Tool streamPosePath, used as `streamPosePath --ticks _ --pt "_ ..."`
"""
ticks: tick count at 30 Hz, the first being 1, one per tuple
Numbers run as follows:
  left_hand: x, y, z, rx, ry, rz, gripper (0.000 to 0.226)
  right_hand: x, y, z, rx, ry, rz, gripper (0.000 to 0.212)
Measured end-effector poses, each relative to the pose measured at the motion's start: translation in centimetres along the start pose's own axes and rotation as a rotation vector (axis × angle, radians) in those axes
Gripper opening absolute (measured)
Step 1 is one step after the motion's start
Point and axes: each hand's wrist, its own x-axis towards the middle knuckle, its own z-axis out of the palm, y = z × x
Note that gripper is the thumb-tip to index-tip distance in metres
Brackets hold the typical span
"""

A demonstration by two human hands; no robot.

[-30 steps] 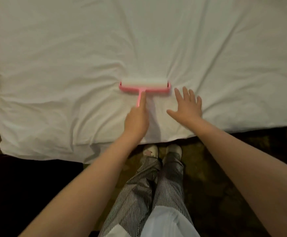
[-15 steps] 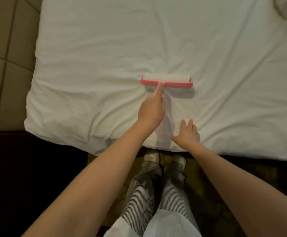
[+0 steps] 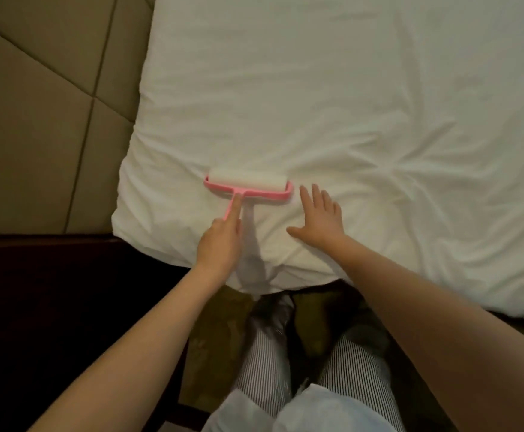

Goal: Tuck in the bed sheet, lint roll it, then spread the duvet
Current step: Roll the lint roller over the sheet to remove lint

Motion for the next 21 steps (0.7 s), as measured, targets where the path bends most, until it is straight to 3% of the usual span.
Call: streamPosePath --ticks 5,10,13,15,18,21 --pt "-5.3 -2.7 0.1 0.091 -0.157 0.009 0.063 1.0 -3.5 4.1 -0.028 -0.13 0.07 0.112" --pt "5.3 -0.6 -1.4 0.025 -0.029 0.156 0.064 0.7 -4.0 5.9 -0.044 -0.025 0.166 0.114" --pt "5.6 -0.6 -2.4 -0.029 -0.018 0.177 0.061 -0.5 -6.0 7.2 0.04 0.005 0.237 0.11" --pt "2.2 -2.7 -1.8 -0.013 -0.056 0.149 0.062 -1.8 -8.1 8.2 0.223 0.09 0.342 0.106" --pt "-3.3 -6.9 -0.7 -0.065 -0.04 0.134 0.064 -2.9 -11.5 9.9 0.717 0.191 0.715 0.103" --pt "-5.4 -10.0 -1.2 -0.028 0.036 0.188 0.072 -1.4 -13.3 10.8 1.353 -0.054 0.938 0.104"
